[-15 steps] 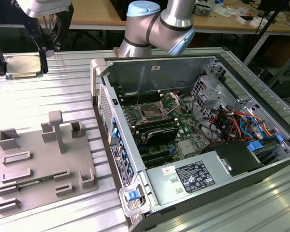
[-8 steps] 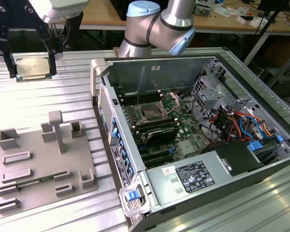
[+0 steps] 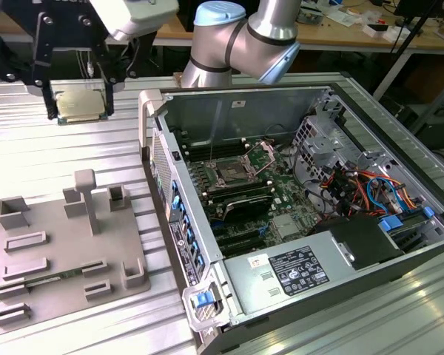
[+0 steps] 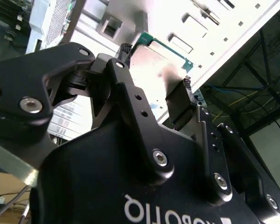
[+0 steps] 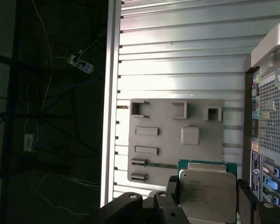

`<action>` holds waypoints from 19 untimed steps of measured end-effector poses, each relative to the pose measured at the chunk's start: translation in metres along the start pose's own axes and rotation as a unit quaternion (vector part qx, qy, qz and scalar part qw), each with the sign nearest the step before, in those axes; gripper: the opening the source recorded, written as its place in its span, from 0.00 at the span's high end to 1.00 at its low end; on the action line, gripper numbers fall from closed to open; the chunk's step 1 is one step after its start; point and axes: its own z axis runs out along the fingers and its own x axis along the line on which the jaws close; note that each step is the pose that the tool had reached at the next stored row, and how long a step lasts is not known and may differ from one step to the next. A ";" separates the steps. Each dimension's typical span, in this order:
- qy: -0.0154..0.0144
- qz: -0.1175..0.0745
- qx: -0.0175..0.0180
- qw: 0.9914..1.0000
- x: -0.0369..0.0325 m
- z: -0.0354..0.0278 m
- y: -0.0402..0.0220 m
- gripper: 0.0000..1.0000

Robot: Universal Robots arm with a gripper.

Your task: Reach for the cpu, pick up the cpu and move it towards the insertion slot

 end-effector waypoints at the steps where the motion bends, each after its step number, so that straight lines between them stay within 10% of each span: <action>1: 0.000 0.000 0.000 1.000 -0.0079 0.0001 0.0000 0.45; 19: -0.001 0.000 0.000 1.000 -0.0597 0.0084 -0.0007 0.45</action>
